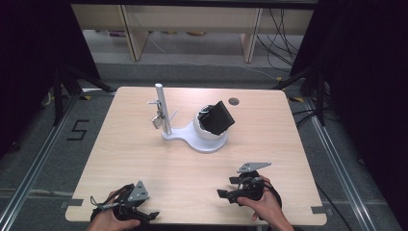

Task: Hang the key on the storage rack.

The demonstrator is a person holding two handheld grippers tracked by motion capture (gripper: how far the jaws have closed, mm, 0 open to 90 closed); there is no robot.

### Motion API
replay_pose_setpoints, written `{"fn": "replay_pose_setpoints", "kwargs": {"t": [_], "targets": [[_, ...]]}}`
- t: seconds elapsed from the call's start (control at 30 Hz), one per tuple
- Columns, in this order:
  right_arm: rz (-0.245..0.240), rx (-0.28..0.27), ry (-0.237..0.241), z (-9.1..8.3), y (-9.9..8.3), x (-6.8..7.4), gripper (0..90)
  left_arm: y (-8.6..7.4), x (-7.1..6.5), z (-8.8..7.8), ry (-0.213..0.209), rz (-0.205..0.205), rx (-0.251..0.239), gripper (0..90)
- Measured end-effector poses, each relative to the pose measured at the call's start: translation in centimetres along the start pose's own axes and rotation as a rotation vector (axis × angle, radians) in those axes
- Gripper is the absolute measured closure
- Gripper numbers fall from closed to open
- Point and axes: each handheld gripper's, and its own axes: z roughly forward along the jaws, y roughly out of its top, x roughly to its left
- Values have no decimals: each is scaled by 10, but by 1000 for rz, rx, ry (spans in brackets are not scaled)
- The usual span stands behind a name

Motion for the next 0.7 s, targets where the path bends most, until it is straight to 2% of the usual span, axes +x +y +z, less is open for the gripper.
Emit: {"fn": "replay_pose_setpoints", "kwargs": {"t": [0.03,0.07,0.1,0.23,0.3,0.37,0.47,0.5,0.6,0.7], "targets": [[8,5,-5,0,0,0,251,-1,-1,1,5,-3,-7,203],[-6,1,-2,0,0,0,250,-1,-2,1,8,-8,-5,203],[-4,2,-2,0,0,0,250,-1,-2,1,-2,2,-8,203],[-3,1,-1,0,0,0,251,-1,-2,1,-4,3,-5,203],[15,9,-3,0,0,1,251,-2,-2,1,-8,-1,-4,203],[0,6,-4,0,0,0,251,-3,-1,1,-6,-6,-4,203],[3,3,9,1,-1,0,251,-4,-2,2,-12,-26,-3,203],[14,7,11,1,-1,1,250,-4,-2,2,-13,-22,1,203],[2,3,13,1,-1,0,251,-4,-1,2,-15,-11,6,203],[2,2,13,2,-1,0,251,-5,-2,2,-12,-22,5,203]]}}
